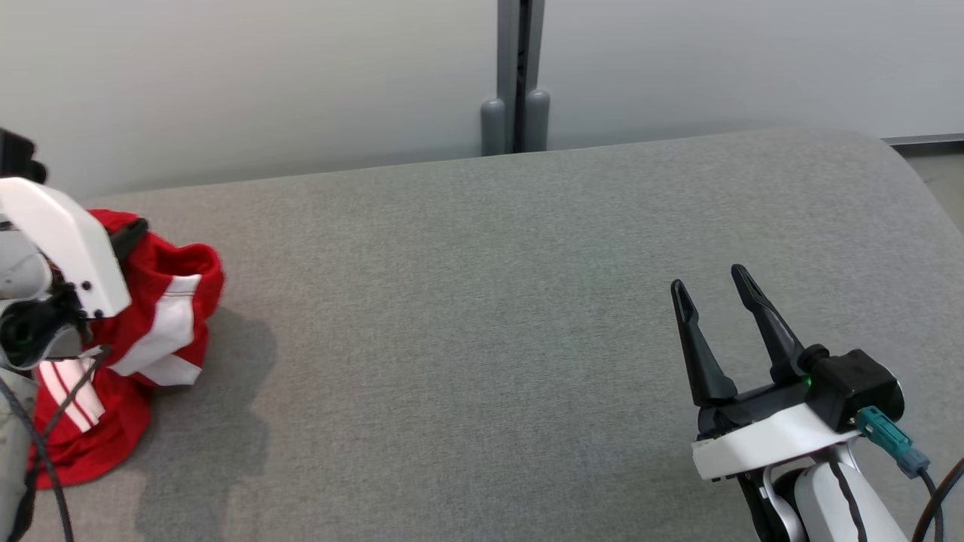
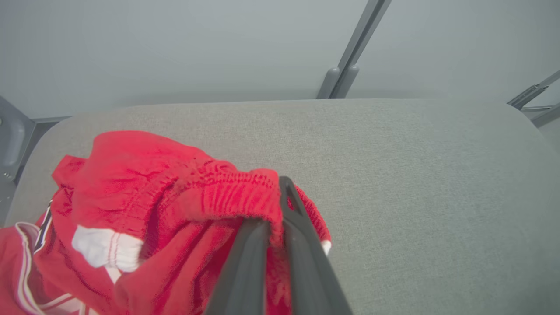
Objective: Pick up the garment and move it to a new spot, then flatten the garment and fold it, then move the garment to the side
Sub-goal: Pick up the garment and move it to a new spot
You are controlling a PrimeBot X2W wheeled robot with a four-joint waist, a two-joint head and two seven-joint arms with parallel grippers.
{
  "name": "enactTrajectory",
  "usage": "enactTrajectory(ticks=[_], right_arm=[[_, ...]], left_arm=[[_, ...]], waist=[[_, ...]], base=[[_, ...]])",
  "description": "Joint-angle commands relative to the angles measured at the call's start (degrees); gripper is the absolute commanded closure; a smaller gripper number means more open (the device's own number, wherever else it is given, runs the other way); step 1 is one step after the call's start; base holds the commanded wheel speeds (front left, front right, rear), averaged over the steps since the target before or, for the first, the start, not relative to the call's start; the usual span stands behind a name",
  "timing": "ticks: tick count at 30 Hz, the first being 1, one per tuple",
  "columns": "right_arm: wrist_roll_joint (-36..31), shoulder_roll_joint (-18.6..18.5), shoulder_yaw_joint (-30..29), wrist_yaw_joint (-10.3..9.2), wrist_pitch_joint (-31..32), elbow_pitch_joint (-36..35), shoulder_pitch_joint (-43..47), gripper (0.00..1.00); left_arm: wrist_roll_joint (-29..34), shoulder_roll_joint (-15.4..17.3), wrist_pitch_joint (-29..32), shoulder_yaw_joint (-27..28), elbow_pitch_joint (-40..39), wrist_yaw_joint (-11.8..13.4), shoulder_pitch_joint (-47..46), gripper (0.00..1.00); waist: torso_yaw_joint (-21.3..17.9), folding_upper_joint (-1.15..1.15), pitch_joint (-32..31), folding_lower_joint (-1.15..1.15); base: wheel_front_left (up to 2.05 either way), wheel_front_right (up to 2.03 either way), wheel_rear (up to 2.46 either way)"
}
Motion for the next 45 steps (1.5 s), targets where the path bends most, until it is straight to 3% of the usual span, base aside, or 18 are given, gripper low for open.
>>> enactTrajectory(ticks=[1,7,12,24,30,39,40,42,45], right_arm=[[0.36,-0.46,-0.31,0.11,-0.36,0.04,0.66,0.00],[0.81,-0.40,-0.78,0.12,-0.34,0.07,0.48,0.00],[1.10,-0.43,-1.55,0.12,-0.31,0.02,0.50,0.00],[2.44,-0.39,-3.56,0.12,-0.32,-0.65,0.16,0.00],[3.23,-0.40,-3.27,0.12,-0.31,-0.91,-0.38,0.00],[3.77,-0.41,-2.73,0.12,-0.31,-0.53,-0.65,0.00],[3.74,-0.41,-2.90,0.12,-0.31,-0.49,-0.64,0.00],[3.65,-0.39,-3.23,0.12,-0.31,-0.36,-0.52,0.00],[3.45,-0.42,-3.62,0.12,-0.31,-0.09,-0.47,0.00]], left_arm=[[-0.60,-0.08,0.77,-1.07,-2.09,-0.07,1.00,1.00],[-1.75,-2.38,3.74,-5.77,-10.02,-0.07,2.83,1.00],[-2.19,-5.88,5.18,-9.19,-11.50,-0.04,3.35,1.00],[-3.74,-16.70,1.91,-15.08,-6.12,-0.06,-1.01,1.00],[-4.13,-21.55,-3.70,-18.82,-1.48,-0.07,-2.94,1.00],[-6.61,-23.68,-10.35,-22.52,5.92,-0.07,-5.90,1.00],[-7.01,-23.75,-10.49,-23.12,6.56,-0.07,-6.12,0.78],[-8.02,-23.84,-11.07,-24.28,7.30,-0.07,-6.72,0.00],[-9.54,-23.93,-12.09,-25.93,7.41,-0.08,-7.17,0.00]], waist=[[-1.25,0.00,-0.83,0.00],[-5.73,0.00,-1.62,0.00],[-10.01,0.00,-1.40,0.00],[-18.31,0.00,1.51,0.00],[-20.44,0.00,3.01,0.00],[-20.71,0.00,3.93,0.00],[-20.43,0.00,3.96,0.00],[-19.62,0.00,4.04,0.00],[-18.08,0.00,3.97,0.00]], base=[[0.00,0.00,0.00],[0.00,0.00,0.00],[0.00,0.00,0.00],[0.00,0.00,0.00],[0.00,0.00,0.00],[0.00,0.00,0.00],[0.00,0.00,0.00],[0.00,0.00,0.00],[0.00,0.00,0.00]])
